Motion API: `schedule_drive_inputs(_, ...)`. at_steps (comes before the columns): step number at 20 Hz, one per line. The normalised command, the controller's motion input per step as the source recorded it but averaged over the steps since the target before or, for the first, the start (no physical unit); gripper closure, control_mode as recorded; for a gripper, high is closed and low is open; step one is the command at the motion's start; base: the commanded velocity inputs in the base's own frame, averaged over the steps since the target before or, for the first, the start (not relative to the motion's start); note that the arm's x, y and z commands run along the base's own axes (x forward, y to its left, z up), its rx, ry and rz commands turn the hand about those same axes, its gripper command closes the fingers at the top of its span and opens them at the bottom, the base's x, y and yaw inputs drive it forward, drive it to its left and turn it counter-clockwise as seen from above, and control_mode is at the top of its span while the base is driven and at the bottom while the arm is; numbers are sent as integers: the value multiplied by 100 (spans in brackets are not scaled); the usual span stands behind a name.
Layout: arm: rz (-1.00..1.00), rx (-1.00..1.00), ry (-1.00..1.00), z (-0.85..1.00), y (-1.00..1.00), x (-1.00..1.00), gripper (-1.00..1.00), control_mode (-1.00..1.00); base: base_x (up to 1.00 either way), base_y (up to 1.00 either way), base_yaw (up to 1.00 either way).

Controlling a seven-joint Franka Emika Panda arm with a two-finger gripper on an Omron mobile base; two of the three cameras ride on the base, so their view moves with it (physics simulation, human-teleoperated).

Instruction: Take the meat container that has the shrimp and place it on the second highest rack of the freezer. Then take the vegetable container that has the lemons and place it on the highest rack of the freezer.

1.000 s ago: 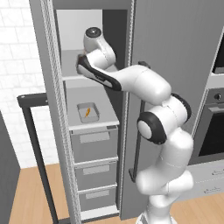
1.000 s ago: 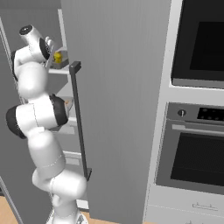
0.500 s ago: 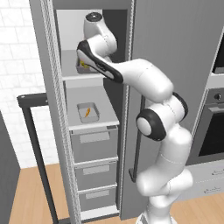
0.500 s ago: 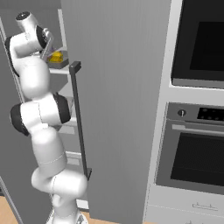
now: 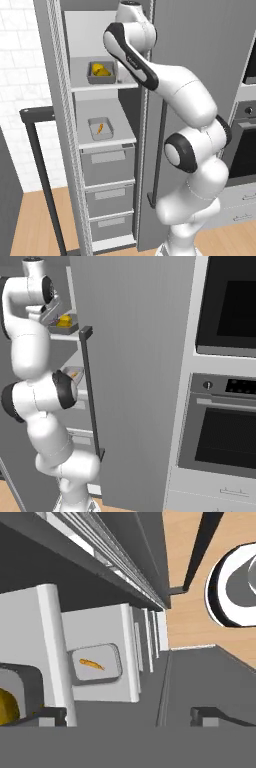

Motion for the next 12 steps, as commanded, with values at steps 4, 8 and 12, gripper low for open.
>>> schedule_drive_inputs(4, 7, 10, 32, -100, -15, -100, -100, -100, 0, 0, 0)
schedule_drive_inputs(8, 11, 18, 25, -91, -37, -100, -100, -100, 0, 0, 0)
schedule_drive_inputs(12, 11, 15, 13, -75, -57, -100, -100, -100, 0, 0, 0)
